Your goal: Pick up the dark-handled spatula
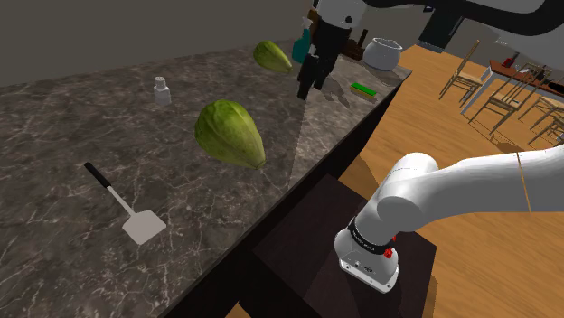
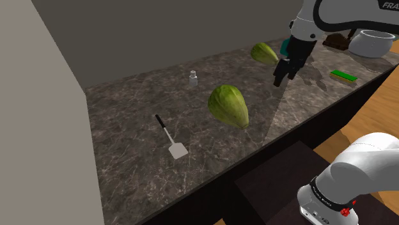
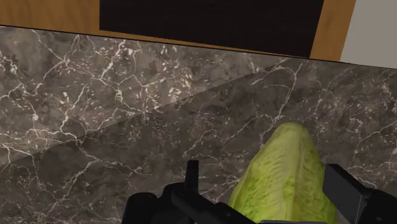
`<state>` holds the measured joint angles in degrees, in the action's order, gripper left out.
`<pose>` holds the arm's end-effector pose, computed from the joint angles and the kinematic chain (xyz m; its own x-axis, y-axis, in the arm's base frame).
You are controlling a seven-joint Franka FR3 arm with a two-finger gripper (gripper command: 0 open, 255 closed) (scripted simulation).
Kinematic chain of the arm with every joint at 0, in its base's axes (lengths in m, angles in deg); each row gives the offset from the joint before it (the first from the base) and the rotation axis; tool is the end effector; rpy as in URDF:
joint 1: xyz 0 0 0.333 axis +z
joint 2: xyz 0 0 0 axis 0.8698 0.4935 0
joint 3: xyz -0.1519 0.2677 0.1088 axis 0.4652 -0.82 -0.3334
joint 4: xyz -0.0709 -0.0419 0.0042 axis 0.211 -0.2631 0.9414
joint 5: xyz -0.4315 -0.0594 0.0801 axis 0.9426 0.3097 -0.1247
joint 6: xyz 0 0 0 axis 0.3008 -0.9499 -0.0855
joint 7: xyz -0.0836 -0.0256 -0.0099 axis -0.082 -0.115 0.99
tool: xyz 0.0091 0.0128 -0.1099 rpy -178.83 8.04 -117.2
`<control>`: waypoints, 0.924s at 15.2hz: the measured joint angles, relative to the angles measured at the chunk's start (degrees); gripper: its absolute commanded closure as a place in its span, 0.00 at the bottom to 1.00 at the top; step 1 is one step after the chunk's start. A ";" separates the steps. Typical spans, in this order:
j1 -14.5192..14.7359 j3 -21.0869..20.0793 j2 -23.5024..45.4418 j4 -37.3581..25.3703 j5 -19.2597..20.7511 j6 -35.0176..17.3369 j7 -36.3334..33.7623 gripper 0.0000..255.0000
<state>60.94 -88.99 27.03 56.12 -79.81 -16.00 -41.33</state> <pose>0.3622 0.0256 0.6056 0.9932 0.1051 0.0501 0.1066 -0.9939 -0.0289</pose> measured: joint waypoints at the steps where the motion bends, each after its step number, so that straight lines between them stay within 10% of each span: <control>1: 0.00 0.00 0.00 0.00 0.00 0.00 0.00 0.00; 14: 3.08 -13.98 13.12 -1.78 -5.37 -12.69 -15.41 0.00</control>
<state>64.02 -102.97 40.15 54.34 -85.17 -28.70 -56.74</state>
